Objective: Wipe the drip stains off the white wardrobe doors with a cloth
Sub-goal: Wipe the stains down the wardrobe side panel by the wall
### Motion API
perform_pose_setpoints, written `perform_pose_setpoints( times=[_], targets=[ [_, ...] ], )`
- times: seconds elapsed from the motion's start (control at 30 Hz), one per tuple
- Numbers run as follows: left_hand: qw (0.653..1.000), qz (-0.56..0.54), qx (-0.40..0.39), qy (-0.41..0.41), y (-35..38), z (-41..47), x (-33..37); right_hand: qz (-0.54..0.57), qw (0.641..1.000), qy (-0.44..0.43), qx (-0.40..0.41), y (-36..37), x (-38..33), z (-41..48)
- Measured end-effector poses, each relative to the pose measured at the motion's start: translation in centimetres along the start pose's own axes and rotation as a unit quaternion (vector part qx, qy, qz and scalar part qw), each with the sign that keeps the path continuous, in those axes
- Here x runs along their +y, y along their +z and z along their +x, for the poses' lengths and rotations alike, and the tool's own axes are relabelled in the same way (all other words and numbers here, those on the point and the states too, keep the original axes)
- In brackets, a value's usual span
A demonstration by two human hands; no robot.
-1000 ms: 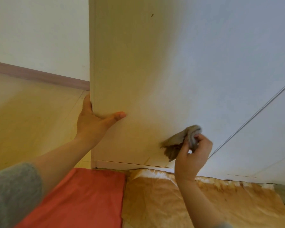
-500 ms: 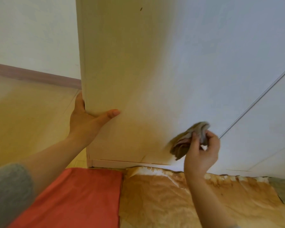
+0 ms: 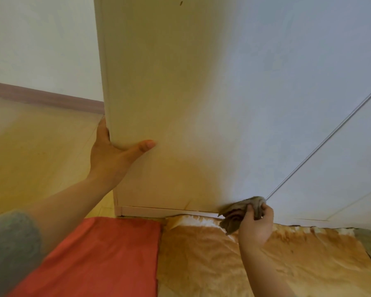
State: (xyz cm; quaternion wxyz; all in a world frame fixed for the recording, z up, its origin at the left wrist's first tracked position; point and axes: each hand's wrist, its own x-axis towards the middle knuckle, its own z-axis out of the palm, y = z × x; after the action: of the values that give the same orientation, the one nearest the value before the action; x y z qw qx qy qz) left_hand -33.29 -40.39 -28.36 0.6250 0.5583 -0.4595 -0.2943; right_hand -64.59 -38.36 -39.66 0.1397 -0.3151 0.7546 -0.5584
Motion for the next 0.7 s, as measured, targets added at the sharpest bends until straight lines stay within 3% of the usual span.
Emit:
perform_pose_setpoints(
  times=[0.1,0.2,0.27,0.43,0.57,0.63,0.7],
  targets=[
    [0.999,0.003,-0.032,0.002,-0.8,-0.1,0.1,0.035,0.98,-0.194,-0.024,-0.9,-3.6,-2.2],
    [0.996,-0.009,-0.09,0.0,-2.1,0.2,0.2,0.068,0.906,-0.412,-0.069,-0.5,-7.4,-4.2],
    [0.994,-0.02,-0.109,-0.013,-2.8,0.4,-0.1,0.065,0.864,-0.494,-0.069,0.7,-8.9,-4.6],
    [0.993,-0.021,-0.11,-0.046,-3.3,-0.4,-2.3,0.016,0.827,-0.559,-0.055,4.1,-8.8,-4.1],
    [0.992,-0.014,-0.113,-0.051,-3.6,-0.4,-2.6,-0.067,0.788,-0.602,-0.108,4.2,-5.0,-4.1],
    [0.993,-0.005,-0.107,-0.044,-3.5,-0.4,-2.5,-0.066,0.82,-0.553,-0.131,3.2,-3.2,-3.9],
    [0.994,0.006,-0.1,-0.038,-3.2,-0.4,-2.7,-0.039,0.88,-0.459,-0.114,1.8,-1.9,-3.6]
  ],
)
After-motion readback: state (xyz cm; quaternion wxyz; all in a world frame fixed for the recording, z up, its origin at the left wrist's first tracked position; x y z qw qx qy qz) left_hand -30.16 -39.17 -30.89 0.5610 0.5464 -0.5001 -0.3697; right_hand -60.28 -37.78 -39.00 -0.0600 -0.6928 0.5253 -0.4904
